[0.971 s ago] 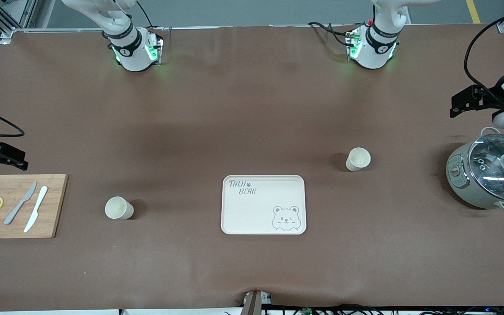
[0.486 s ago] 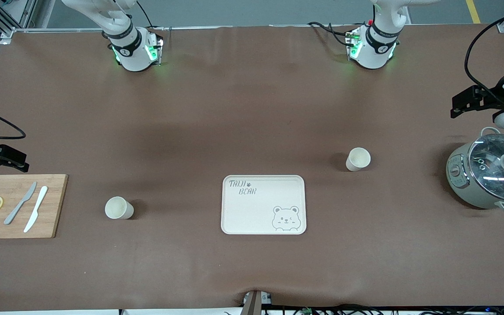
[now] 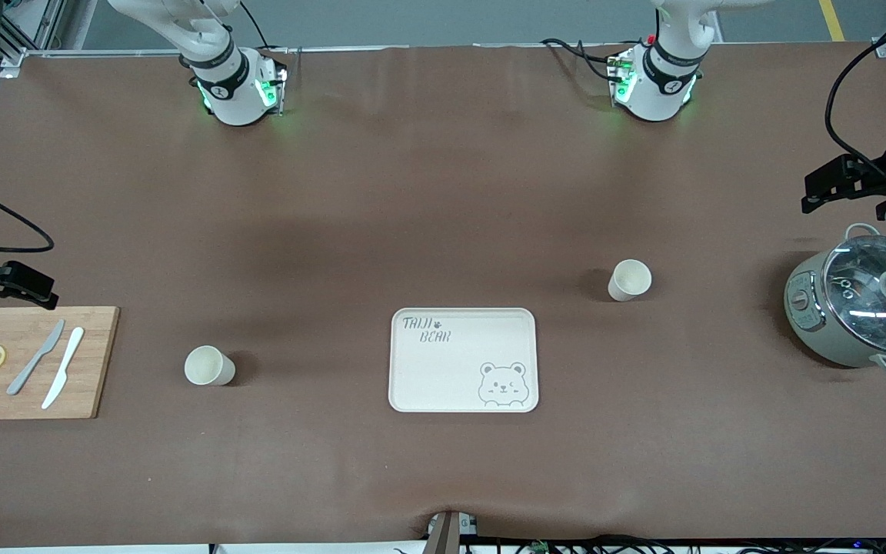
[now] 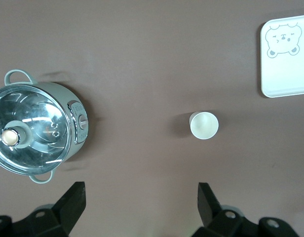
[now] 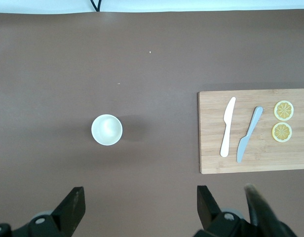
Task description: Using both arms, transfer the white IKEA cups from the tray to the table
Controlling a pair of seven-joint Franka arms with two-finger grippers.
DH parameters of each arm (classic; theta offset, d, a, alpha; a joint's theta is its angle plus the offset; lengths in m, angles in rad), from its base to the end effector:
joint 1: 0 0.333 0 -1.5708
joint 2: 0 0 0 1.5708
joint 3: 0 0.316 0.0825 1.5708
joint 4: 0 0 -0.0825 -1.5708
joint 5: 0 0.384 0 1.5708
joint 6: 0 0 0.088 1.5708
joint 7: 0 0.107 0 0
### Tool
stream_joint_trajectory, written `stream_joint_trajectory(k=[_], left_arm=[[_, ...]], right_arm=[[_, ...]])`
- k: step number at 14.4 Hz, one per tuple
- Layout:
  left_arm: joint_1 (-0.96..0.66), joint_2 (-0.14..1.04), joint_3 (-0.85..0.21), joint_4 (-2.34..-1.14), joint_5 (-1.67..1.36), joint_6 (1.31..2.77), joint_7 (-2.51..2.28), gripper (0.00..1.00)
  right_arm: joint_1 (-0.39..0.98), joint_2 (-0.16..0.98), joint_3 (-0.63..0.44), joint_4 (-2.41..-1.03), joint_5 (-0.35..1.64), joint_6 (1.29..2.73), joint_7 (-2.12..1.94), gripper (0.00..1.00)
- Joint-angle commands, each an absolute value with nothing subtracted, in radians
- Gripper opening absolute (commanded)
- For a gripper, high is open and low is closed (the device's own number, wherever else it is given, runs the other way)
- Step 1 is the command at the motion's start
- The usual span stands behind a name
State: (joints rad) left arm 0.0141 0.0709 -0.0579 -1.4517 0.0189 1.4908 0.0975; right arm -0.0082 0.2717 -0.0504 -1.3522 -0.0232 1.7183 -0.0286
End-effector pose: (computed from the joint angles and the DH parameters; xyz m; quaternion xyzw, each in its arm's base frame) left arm 0.5684 -0.0214 0.6336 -0.9974 0.0699 0.0160 0.0070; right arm 0.6488 -0.0357 0.5793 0.9986 -0.0126 0.0465 0.0203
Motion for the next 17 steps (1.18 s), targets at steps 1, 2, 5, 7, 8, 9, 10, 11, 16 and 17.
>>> stream_joint_trajectory(k=[1, 2, 5, 7, 8, 9, 10, 11, 16, 17], left_arm=[[0.012, 0.06, -0.067, -1.453, 0.038, 1.497, 0.1, 1.0], [0.011, 0.058, -0.069, -1.453, 0.038, 1.497, 0.094, 1.0], [0.006, 0.06, -0.087, -1.451, 0.04, 1.5, 0.054, 1.0], [0.005, 0.063, -0.089, -1.45, 0.058, 1.512, 0.052, 1.0], [0.005, 0.066, -0.097, -1.451, 0.064, 1.52, 0.051, 1.0], [0.005, 0.067, -0.1, -1.45, 0.064, 1.528, 0.051, 1.0], [0.005, 0.067, -0.1, -1.451, 0.064, 1.537, 0.052, 1.0], [0.006, 0.064, -0.1, -1.451, 0.064, 1.537, 0.054, 1.0], [0.009, 0.061, -0.101, -1.451, 0.048, 1.523, 0.052, 1.0], [0.014, 0.06, -0.103, -1.451, 0.041, 1.523, 0.055, 1.0]], right_arm=[[0.0, 0.268, -0.052, -1.356, -0.029, 1.721, -0.005, 1.0], [0.0, 0.268, -0.052, -1.356, -0.037, 1.723, -0.006, 1.0], [-0.005, 0.267, -0.052, -1.351, -0.04, 1.724, -0.002, 1.0], [-0.012, 0.265, -0.054, -1.348, -0.032, 1.721, -0.002, 1.0], [-0.012, 0.262, -0.055, -1.348, -0.031, 1.718, -0.009, 1.0], [-0.008, 0.262, -0.054, -1.348, -0.037, 1.717, -0.009, 1.0], [-0.005, 0.262, -0.054, -1.348, -0.035, 1.718, -0.011, 1.0], [-0.005, 0.264, -0.054, -1.348, -0.034, 1.72, -0.012, 1.0], [0.0, 0.264, -0.052, -1.348, -0.035, 1.721, -0.005, 1.0], [0.0, 0.264, -0.052, -1.348, -0.035, 1.721, -0.002, 1.0]])
